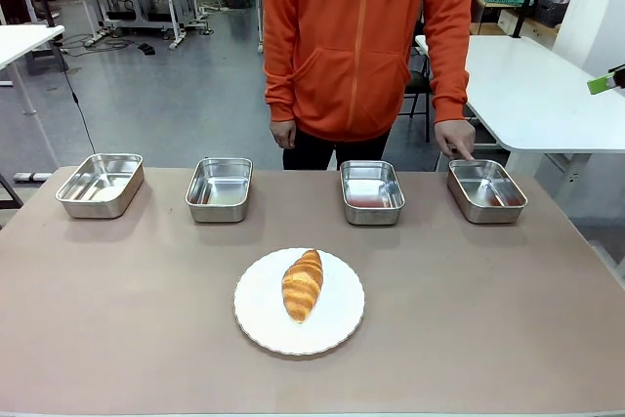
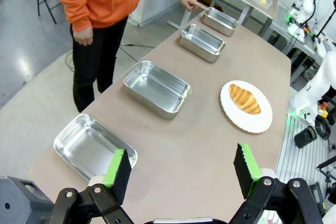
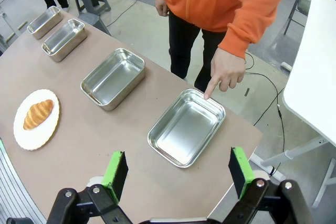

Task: Place the bread in the container.
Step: Place the Butter Roll into the Airtight Container indicated by the human.

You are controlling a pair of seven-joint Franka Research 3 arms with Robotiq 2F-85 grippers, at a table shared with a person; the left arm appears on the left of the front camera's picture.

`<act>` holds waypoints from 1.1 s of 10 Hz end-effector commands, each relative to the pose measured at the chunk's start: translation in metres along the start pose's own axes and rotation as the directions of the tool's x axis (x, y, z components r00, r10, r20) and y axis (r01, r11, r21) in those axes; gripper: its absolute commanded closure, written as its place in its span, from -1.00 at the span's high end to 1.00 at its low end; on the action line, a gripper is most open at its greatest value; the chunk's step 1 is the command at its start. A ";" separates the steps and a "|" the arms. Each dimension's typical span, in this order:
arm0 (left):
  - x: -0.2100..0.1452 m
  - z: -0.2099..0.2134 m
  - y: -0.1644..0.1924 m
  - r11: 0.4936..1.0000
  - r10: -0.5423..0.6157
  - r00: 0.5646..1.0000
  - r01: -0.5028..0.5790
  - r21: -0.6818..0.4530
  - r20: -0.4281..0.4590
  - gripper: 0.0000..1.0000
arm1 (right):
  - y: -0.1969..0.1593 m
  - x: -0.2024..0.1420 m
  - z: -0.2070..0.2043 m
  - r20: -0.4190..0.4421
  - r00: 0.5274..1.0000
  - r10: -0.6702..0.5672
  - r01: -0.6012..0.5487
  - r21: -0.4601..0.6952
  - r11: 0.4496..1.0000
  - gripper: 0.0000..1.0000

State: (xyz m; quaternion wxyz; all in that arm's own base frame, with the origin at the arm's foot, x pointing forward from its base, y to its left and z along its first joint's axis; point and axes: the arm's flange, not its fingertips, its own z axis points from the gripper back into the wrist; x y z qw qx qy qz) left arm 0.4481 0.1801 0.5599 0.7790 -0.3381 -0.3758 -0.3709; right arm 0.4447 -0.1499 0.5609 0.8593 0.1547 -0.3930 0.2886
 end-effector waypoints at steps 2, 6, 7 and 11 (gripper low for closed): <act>0.000 0.001 -0.001 1.000 -0.013 1.000 0.013 -0.007 0.003 1.00 | 0.000 0.000 -0.002 0.022 1.000 -0.001 0.001 0.008 1.000 1.00; 0.000 0.001 -0.001 1.000 -0.013 1.000 0.013 -0.007 0.003 1.00 | 0.000 0.000 -0.002 0.022 1.000 -0.001 0.001 0.008 1.000 1.00; 0.000 0.001 -0.001 1.000 -0.013 1.000 0.013 -0.007 0.003 1.00 | 0.000 0.000 -0.002 0.022 1.000 -0.001 0.001 0.008 1.000 1.00; 0.000 0.001 -0.001 1.000 -0.013 1.000 0.013 -0.007 0.003 1.00 | 0.041 0.043 -0.003 0.035 0.993 -0.109 0.111 -0.067 0.992 1.00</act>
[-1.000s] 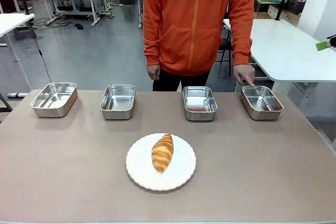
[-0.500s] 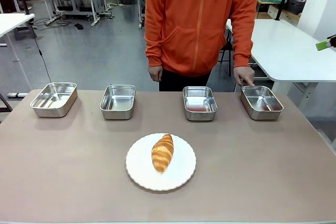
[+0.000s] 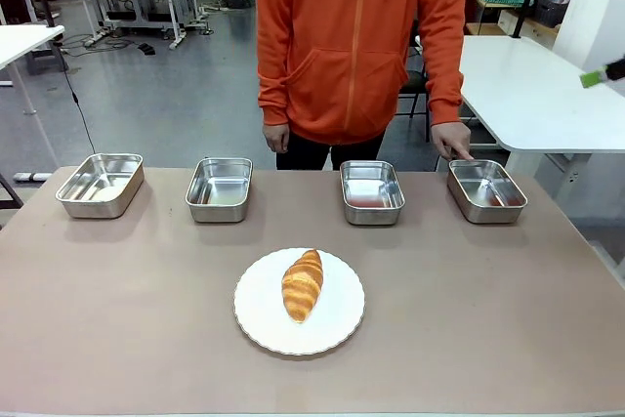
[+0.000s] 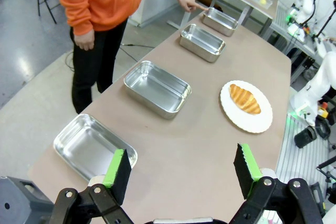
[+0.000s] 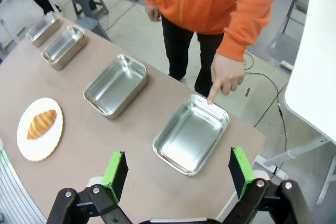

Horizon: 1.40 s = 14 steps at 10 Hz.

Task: Place the bread in the container.
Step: Place the Butter Roll into the Airtight Container indicated by the human.

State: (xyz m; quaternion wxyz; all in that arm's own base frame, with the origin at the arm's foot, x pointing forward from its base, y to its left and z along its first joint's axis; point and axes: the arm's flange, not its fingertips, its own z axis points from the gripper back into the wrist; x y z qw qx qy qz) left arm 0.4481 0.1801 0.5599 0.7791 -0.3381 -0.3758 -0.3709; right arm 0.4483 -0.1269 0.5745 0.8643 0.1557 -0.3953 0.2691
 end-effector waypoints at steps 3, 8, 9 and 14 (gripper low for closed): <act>0.000 0.001 -0.001 1.000 -0.013 1.000 0.014 -0.007 0.003 1.00 | 0.110 0.085 -0.018 -0.087 0.970 -0.229 0.211 -0.176 0.961 1.00; 0.000 0.001 -0.001 1.000 -0.013 1.000 0.014 -0.007 0.003 1.00 | 0.271 0.097 -0.133 -0.234 0.890 -0.393 0.324 -0.284 0.903 1.00; 0.000 0.001 -0.001 1.000 -0.013 1.000 0.014 -0.007 0.003 1.00 | 0.299 0.085 -0.156 -0.276 0.866 -0.418 0.338 -0.294 0.894 1.00; 0.000 0.001 -0.001 1.000 -0.013 1.000 0.014 -0.007 0.003 1.00 | 0.351 0.041 -0.203 -0.351 0.828 -0.437 0.350 -0.285 0.892 1.00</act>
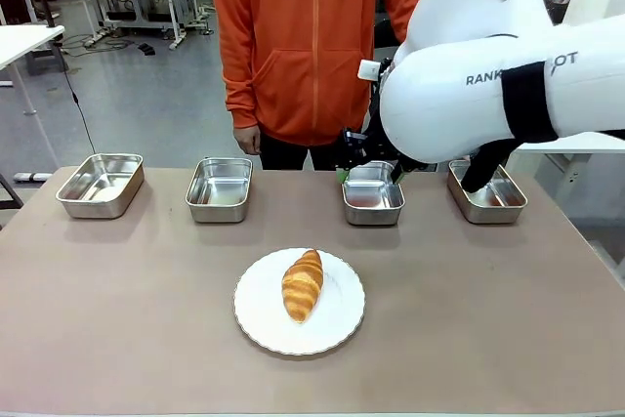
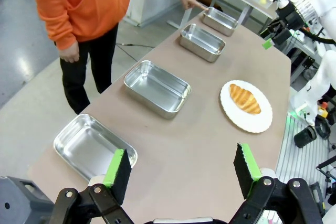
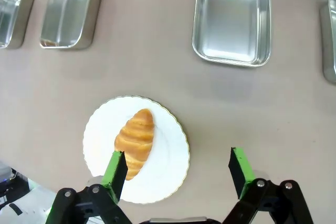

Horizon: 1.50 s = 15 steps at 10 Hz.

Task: Place the bread in the container.
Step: Place the Butter Roll into the Airtight Container indicated by the human.

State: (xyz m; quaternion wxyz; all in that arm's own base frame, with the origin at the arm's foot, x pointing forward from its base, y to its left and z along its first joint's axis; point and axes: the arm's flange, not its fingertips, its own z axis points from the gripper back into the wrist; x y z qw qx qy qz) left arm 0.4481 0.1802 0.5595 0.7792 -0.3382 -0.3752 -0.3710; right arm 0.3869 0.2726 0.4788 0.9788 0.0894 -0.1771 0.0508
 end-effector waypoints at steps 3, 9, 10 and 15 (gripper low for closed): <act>0.000 0.001 -0.002 1.000 -0.014 1.000 0.014 -0.006 0.004 1.00 | -0.001 0.004 0.017 0.027 0.999 0.038 -0.038 -0.007 0.999 1.00; 0.000 0.001 -0.002 1.000 -0.014 1.000 0.014 -0.006 0.004 1.00 | 0.087 -0.039 -0.022 -0.092 0.991 -0.098 0.095 -0.034 0.995 1.00; 0.000 0.001 -0.002 1.000 -0.014 1.000 0.014 -0.006 0.004 1.00 | 0.100 -0.044 -0.033 -0.124 0.979 -0.162 0.158 -0.048 0.986 1.00; 0.000 0.001 -0.002 1.000 -0.014 1.000 0.014 -0.006 0.004 1.00 | 0.124 -0.051 -0.103 -0.213 0.925 -0.315 0.280 -0.176 0.944 1.00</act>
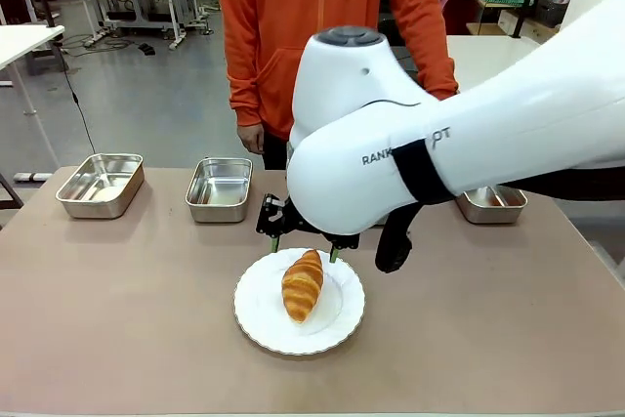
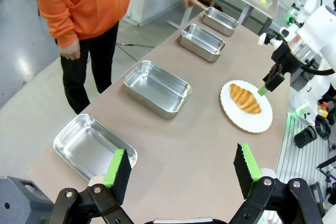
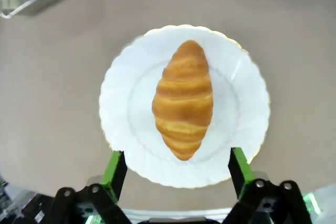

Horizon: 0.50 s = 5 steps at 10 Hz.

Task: Place the bread in the container.
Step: Place the Butter Roll into the Airtight Container indicated by the human.

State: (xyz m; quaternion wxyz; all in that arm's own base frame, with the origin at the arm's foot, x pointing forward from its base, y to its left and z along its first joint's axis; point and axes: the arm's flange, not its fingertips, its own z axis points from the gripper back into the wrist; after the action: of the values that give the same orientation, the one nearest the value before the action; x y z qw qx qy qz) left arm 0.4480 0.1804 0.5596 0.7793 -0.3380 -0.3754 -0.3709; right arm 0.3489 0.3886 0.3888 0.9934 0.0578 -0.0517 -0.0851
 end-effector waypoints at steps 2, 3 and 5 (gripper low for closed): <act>0.000 0.001 -0.001 1.000 -0.014 1.000 0.014 -0.007 0.004 1.00 | 0.021 0.007 -0.026 -0.043 0.998 -0.037 0.035 -0.048 0.998 1.00; 0.000 0.001 -0.001 1.000 -0.014 1.000 0.014 -0.007 0.004 1.00 | 0.021 0.007 -0.036 -0.051 0.998 -0.040 0.037 -0.051 0.998 1.00; 0.000 0.001 -0.001 1.000 -0.014 1.000 0.014 -0.007 0.004 1.00 | 0.019 0.008 -0.054 -0.066 0.996 -0.055 0.050 -0.062 0.997 1.00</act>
State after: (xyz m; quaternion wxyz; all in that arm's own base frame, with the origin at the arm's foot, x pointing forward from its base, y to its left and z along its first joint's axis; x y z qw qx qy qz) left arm 0.4479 0.1805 0.5596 0.7793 -0.3380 -0.3754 -0.3709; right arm 0.3620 0.3993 0.3399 0.9949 0.0371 -0.0027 -0.0935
